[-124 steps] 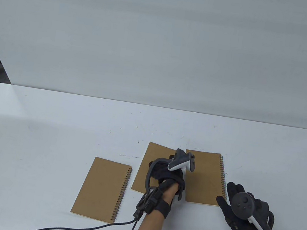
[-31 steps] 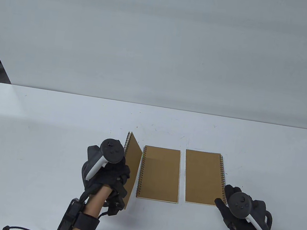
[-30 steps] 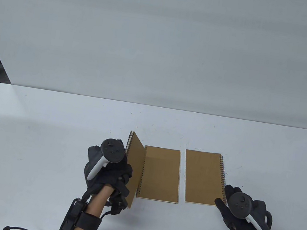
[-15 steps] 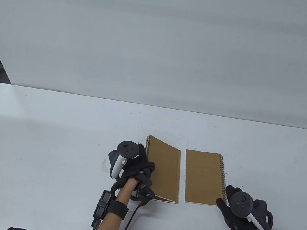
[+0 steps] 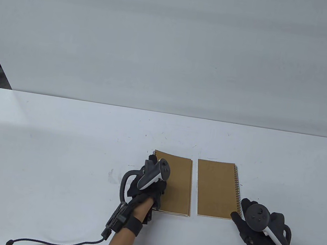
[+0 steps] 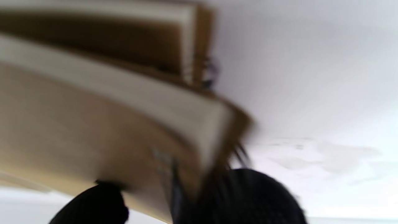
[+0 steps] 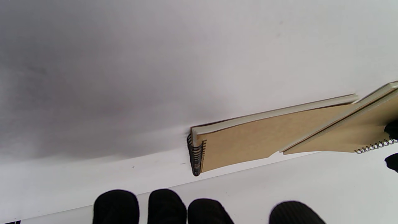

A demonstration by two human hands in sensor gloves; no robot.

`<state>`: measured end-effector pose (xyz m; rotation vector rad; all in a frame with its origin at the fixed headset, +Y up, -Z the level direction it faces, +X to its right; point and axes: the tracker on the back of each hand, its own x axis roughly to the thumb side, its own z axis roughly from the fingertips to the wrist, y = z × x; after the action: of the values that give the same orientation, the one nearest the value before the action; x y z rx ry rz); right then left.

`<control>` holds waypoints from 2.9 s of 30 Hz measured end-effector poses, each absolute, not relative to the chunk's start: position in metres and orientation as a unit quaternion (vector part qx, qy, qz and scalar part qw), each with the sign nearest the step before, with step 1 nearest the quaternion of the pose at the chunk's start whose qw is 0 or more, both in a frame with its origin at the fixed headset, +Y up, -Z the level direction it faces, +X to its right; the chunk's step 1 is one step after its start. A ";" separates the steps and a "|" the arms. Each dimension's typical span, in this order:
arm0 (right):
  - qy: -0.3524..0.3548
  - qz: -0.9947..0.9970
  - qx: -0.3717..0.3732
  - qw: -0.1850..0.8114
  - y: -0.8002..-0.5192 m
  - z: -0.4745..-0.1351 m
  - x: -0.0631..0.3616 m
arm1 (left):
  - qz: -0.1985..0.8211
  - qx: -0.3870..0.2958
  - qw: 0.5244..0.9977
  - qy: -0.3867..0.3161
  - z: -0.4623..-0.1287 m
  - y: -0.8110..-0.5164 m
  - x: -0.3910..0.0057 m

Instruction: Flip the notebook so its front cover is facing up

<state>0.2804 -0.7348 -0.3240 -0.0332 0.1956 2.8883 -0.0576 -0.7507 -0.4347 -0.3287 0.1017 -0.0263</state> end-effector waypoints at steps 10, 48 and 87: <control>0.035 0.992 -0.007 0.123 -0.732 -0.322 0.283 | 0.149 -0.171 0.972 -0.060 -0.390 -0.723 -0.113; 0.063 0.988 -0.120 0.073 -0.743 -0.415 0.238 | 0.058 -0.238 0.967 -0.065 -0.347 -0.757 -0.213; 0.055 0.997 -0.033 -0.045 -0.712 -0.428 -0.013 | 0.120 -0.289 0.947 -0.075 -0.344 -0.760 -0.211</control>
<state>-0.0129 -0.7118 -0.4276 -0.1057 0.1766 3.2256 -0.2114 -0.7600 -0.3438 -0.5890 -0.1532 0.2453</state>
